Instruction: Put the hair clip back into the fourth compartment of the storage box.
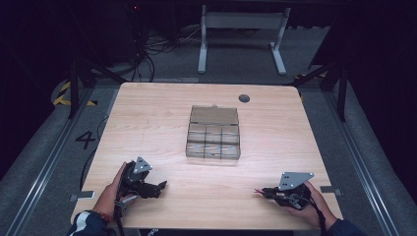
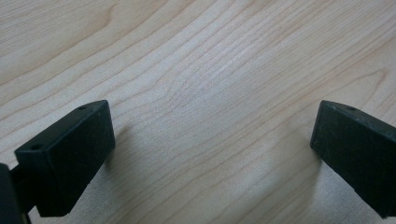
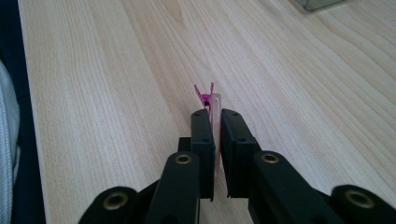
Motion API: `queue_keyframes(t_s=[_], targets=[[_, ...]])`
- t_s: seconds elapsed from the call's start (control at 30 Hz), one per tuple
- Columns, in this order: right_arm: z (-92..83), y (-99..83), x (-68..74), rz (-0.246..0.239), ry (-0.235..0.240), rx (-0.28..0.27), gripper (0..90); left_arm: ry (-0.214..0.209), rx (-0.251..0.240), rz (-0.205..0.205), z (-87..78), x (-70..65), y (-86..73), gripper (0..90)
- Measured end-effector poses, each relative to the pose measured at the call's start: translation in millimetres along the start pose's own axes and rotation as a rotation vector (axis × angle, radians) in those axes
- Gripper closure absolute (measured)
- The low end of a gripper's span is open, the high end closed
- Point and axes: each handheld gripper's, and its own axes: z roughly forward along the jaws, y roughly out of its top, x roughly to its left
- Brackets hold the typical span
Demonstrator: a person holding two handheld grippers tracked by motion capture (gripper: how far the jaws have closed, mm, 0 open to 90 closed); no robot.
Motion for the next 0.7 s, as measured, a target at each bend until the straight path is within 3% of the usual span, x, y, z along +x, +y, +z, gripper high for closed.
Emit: queue_keyframes(t_s=[0.7], targets=[[-14.5,1.4,-8.5,0.023,-0.041,-0.053,85.3,0.0,-0.001,0.0,0.1,0.0,0.0,0.3]])
